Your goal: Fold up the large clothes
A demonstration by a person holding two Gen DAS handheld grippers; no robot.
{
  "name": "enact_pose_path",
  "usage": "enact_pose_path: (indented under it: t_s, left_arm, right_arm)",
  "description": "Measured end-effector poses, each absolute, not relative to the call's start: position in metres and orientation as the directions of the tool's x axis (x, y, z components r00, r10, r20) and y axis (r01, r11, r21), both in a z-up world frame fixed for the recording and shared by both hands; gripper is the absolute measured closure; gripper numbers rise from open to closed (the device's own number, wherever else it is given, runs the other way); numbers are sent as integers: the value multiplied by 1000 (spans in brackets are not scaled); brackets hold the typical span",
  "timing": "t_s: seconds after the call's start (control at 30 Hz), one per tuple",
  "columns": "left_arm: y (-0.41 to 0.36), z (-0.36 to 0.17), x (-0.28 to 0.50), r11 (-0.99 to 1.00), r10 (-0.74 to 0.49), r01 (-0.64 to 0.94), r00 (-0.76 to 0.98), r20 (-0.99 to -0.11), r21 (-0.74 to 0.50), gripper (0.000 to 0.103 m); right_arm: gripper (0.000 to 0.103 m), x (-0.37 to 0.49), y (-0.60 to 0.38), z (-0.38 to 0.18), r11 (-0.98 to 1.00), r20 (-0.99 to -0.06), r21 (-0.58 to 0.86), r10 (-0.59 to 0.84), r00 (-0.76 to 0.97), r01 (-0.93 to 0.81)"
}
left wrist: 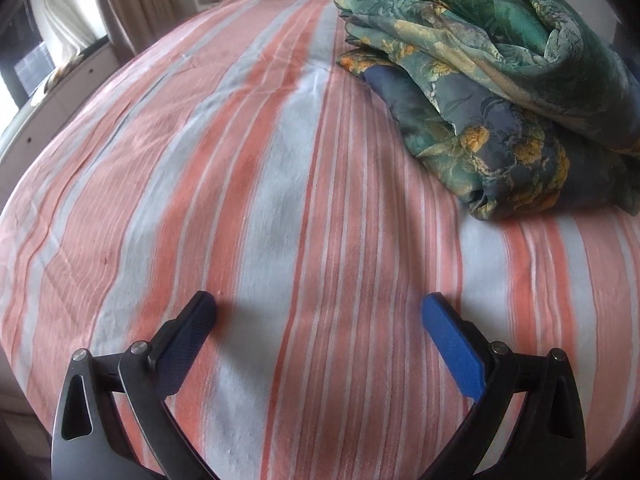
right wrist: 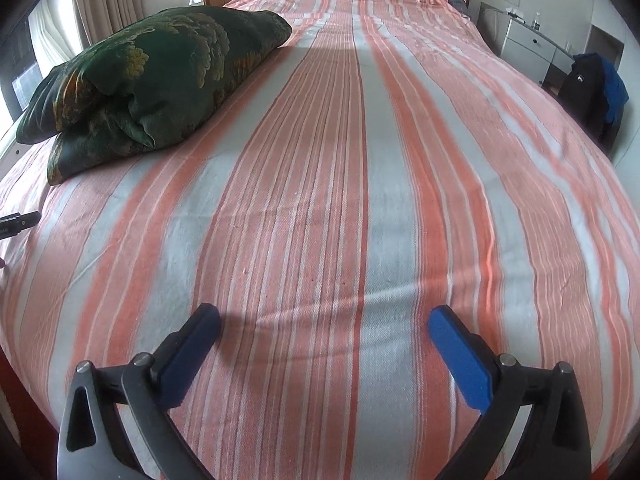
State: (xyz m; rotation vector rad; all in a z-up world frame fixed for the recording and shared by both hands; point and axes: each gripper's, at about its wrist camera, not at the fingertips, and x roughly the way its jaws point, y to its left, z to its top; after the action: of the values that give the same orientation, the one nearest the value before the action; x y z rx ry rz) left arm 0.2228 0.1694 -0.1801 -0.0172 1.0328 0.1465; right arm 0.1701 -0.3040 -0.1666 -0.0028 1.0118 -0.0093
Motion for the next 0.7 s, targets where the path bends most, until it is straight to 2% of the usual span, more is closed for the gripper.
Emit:
enact_pose_path:
  t_s: [0.7]
  left_arm:
    - [160,-179,210,984,147,-158,505,-851,76,0]
  right_arm:
    - [0,167,-297,-169,1000,-843,-28,-23,538,-1]
